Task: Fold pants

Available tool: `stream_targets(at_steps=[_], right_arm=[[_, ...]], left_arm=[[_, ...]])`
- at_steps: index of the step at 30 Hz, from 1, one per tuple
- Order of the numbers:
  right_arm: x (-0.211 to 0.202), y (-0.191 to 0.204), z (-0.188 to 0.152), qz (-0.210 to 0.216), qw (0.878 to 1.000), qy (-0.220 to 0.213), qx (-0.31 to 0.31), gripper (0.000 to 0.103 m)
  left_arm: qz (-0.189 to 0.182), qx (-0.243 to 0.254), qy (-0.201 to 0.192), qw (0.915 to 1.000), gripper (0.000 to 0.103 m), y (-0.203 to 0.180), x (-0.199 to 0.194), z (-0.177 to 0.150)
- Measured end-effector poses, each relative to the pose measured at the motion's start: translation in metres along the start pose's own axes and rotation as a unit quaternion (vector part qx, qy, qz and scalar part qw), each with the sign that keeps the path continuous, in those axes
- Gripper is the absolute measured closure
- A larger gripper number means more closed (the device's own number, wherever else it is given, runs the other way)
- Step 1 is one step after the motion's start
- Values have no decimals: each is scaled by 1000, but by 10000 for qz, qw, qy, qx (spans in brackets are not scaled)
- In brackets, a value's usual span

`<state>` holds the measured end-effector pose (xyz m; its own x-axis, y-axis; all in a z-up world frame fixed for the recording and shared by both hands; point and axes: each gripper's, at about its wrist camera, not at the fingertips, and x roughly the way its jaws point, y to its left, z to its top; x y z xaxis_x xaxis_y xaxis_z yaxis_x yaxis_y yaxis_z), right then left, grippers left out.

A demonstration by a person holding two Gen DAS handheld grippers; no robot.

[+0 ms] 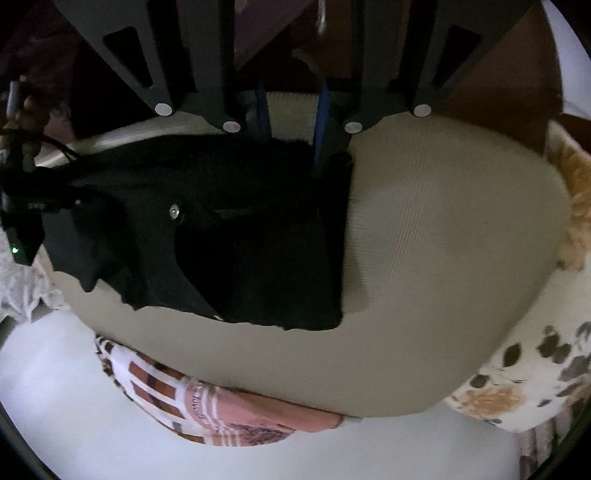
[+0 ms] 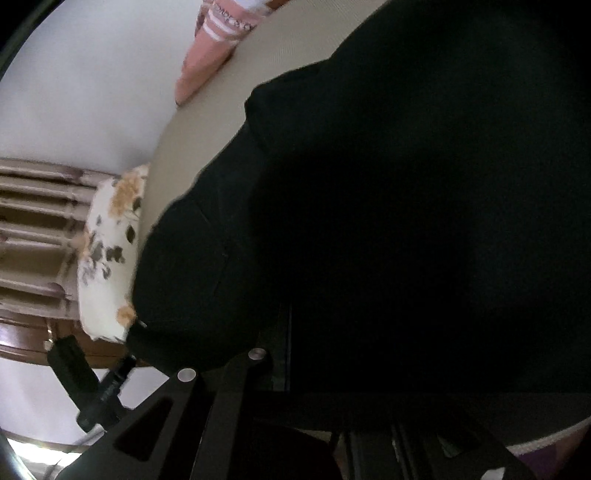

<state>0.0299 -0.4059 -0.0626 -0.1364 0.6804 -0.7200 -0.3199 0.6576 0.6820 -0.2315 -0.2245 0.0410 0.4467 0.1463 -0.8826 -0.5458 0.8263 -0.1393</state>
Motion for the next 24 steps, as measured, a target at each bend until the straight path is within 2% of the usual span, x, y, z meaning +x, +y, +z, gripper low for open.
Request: stream_targets(at_steps=[2, 3, 4, 5, 7, 9, 11, 13, 16, 18, 21, 24], right_arm=[[0, -8, -5, 244, 9996, 99, 115, 92], [2, -12, -5, 417, 9987, 135, 244, 89], [0, -20, -5, 604, 9975, 155, 337, 84], [-1, -25, -5, 868, 9950, 142, 465, 76], [-5, -29, -3, 1056, 9926, 36, 602, 72], [-15, -36, 0, 1254, 9889, -253, 755, 65], [-28, -47, 3, 1406, 9834, -613, 964, 56], [-45, -69, 8, 1520, 9754, -989, 1249, 52], [-80, -107, 19, 1475, 9628, -1693, 1503, 52], [-111, -140, 28, 1436, 9494, -2240, 1666, 53], [-151, -183, 40, 1321, 9295, -2863, 1915, 55], [-189, -222, 48, 1084, 9155, -3246, 2117, 79]], left_arm=[[414, -5, -197, 9989, 66, 0, -13, 3], [682, -44, -332, 9971, 48, -1, -19, 3], [916, -106, -474, 9946, 36, -5, -28, 6], [911, -142, -656, 9936, 35, 0, -30, 6], [763, -209, -897, 9928, 35, -5, -36, 7], [457, -195, -1000, 9938, 35, -17, -30, 13], [177, -154, -787, 9966, 35, -26, -11, 18], [-53, -327, -407, 9986, 35, -22, 16, 20], [-13, -683, -89, 9976, 35, -15, 34, 20], [-17, -847, 21, 9964, 35, -16, 40, 15], [71, -799, -6, 9968, 35, -18, 37, 11], [271, -623, -46, 9977, 35, -23, 35, 9]])
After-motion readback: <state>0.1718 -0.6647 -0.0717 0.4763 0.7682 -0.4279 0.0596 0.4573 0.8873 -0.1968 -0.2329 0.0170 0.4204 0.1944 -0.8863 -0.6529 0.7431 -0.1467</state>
